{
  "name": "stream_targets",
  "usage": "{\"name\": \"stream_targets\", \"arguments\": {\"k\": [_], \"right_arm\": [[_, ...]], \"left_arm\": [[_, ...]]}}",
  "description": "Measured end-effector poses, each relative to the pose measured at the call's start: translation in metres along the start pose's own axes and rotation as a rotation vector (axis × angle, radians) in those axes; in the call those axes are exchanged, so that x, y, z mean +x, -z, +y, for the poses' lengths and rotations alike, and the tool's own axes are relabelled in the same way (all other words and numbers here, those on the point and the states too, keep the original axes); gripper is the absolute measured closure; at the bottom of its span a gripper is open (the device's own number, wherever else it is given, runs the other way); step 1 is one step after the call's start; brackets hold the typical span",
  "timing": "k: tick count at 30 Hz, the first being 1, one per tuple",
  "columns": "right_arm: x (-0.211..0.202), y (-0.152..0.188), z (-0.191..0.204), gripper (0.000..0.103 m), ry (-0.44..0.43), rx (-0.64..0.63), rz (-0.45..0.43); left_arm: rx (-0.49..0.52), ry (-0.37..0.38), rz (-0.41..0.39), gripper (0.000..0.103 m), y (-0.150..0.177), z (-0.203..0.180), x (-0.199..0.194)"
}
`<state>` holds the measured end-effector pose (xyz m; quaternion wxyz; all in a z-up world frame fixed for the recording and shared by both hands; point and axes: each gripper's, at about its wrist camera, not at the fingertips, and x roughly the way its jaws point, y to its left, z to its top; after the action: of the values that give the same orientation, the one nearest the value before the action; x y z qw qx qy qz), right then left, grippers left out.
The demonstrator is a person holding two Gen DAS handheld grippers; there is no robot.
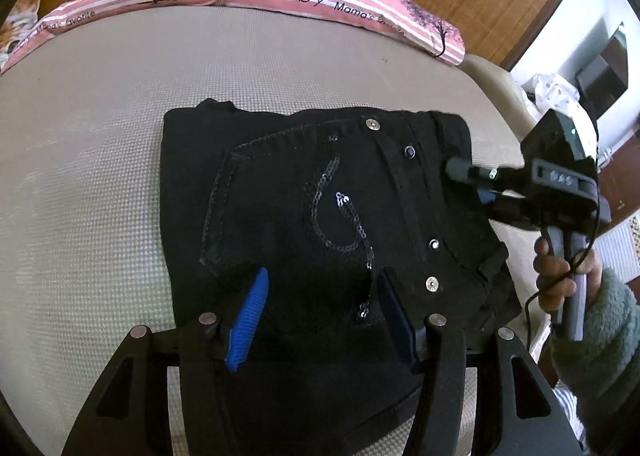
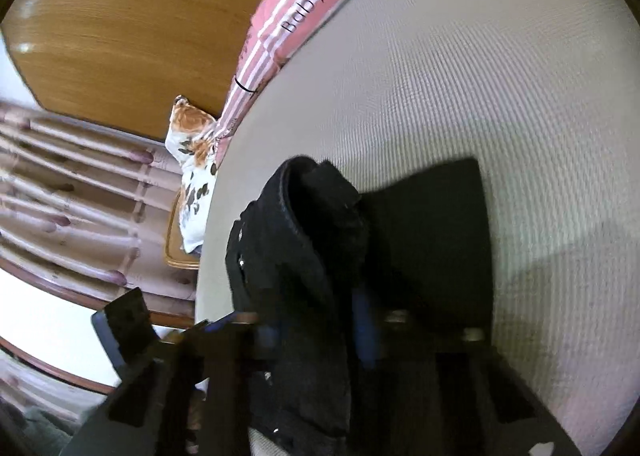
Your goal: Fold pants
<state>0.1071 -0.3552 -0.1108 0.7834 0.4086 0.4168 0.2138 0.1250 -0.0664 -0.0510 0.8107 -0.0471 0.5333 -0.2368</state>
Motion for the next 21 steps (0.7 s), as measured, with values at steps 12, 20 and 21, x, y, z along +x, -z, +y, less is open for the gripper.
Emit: {"name": "stream_targets", "arguments": {"k": [12, 20, 21], "right_arm": [[-0.055, 0.028, 0.007, 0.093, 0.147, 0.073, -0.188], [-0.066, 0.042, 0.005, 0.065, 0.226, 0.076, -0.172], [-0.071, 0.047, 0.009, 0.064, 0.225, 0.066, -0.169]], "left_arm": [[0.099, 0.059, -0.04, 0.045, -0.012, -0.022, -0.007], [0.115, -0.001, 0.044, 0.045, -0.003, -0.019, 0.023], [0.1, 0.007, 0.052, 0.045, -0.002, -0.017, 0.02]]}}
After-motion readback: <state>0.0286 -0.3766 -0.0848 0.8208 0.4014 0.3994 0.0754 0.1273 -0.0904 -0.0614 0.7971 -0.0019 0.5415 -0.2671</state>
